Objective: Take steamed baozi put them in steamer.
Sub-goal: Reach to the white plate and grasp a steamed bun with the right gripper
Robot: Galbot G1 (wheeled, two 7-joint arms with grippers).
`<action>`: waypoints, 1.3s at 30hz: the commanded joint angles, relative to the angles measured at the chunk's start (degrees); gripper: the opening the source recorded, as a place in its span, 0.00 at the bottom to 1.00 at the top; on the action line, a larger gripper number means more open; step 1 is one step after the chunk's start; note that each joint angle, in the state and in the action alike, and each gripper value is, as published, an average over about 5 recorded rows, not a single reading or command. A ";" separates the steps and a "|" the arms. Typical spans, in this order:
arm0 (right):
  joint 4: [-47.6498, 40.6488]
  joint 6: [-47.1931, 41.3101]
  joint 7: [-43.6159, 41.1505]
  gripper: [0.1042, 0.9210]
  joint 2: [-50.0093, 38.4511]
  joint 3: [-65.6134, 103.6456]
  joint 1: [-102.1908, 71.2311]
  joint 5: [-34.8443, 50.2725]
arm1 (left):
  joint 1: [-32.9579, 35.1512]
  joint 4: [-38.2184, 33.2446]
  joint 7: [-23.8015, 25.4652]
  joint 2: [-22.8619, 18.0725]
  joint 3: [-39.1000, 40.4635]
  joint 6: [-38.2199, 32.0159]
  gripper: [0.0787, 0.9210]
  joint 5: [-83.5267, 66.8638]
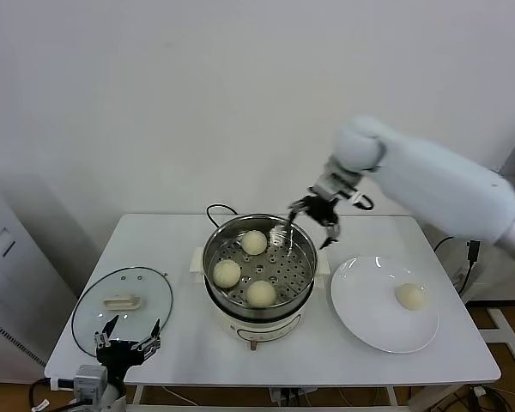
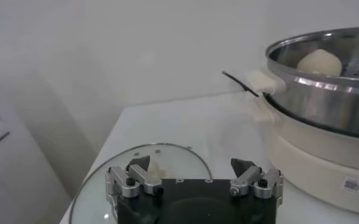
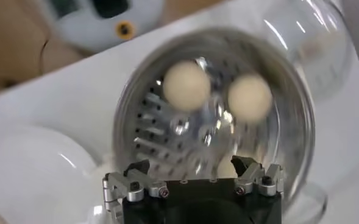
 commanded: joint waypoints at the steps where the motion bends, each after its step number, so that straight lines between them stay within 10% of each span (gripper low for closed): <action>1: -1.74 -16.87 -0.50 0.88 -18.89 9.72 -8.70 -0.83 | -0.59 0.81 0.46 -2.80 0.21 0.14 0.88 -3.08; 14: -14.30 -3.42 4.26 0.88 -12.17 26.34 -30.93 -25.41 | -0.21 1.73 1.01 -2.80 0.85 0.83 0.88 -3.21; 39: -24.17 -3.95 7.01 0.88 -5.84 29.81 -34.59 -29.21 | -0.16 2.80 1.10 -2.80 0.74 2.13 0.88 -2.39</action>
